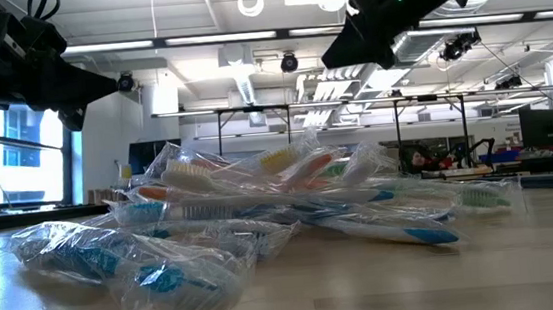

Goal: Pick & Place Toothbrushes
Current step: Put the orange toothbrush into the dark blue bin

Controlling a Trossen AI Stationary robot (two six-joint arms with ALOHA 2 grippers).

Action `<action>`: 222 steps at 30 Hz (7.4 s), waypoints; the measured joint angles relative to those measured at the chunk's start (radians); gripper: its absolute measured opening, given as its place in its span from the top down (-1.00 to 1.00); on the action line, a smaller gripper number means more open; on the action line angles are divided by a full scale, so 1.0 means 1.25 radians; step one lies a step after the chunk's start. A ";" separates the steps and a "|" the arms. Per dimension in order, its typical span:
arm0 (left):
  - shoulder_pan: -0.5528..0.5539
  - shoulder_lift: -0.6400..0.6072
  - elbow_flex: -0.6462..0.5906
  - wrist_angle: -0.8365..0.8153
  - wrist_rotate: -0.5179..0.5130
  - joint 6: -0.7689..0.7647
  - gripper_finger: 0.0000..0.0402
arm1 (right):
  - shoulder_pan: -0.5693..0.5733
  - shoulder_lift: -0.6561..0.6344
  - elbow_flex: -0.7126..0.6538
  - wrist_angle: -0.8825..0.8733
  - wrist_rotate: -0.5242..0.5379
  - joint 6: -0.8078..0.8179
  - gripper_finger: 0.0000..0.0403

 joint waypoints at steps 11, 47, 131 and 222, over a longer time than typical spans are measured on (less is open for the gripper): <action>0.000 0.000 0.000 -0.003 0.000 0.000 0.90 | 0.125 0.000 0.000 -0.009 0.002 0.012 0.54; 0.000 0.000 0.000 -0.005 0.009 -0.009 0.90 | 0.188 -0.032 -0.001 -0.030 0.106 -0.056 0.83; -0.056 0.379 0.050 0.290 -0.114 0.008 0.90 | 0.159 -0.612 -0.457 0.218 0.153 -0.093 0.99; -0.183 1.055 0.497 -0.163 -0.117 0.526 0.22 | 0.158 -0.612 -0.456 0.209 0.153 -0.093 0.99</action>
